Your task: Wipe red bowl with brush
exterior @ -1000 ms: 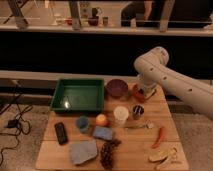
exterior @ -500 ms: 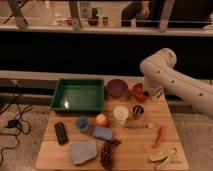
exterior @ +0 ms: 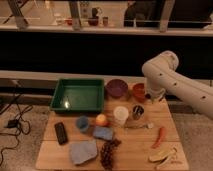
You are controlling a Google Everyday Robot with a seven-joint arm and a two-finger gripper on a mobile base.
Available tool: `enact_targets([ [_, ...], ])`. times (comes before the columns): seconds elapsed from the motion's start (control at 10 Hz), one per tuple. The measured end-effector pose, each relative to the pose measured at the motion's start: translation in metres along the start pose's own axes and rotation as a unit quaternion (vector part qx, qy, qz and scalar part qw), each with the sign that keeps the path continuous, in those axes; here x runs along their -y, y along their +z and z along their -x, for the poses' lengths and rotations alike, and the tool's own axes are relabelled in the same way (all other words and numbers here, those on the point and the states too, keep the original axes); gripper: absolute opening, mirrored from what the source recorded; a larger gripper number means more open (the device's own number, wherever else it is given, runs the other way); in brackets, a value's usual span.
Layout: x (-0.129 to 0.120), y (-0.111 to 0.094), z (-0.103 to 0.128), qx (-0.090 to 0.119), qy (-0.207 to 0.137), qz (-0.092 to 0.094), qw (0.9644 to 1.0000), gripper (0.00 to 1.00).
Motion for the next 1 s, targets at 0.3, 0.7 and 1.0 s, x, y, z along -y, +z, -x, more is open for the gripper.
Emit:
enact_targets([
  [0.3,-0.012,0.004,-0.001,0.003,0.007,0.007,0.9999,0.00],
  [0.7,-0.018,0.010,0.000,0.007,0.011,0.013,0.9998,0.00],
  [1.0,-0.023,0.014,0.000,0.010,0.014,0.015,0.9997,0.00],
])
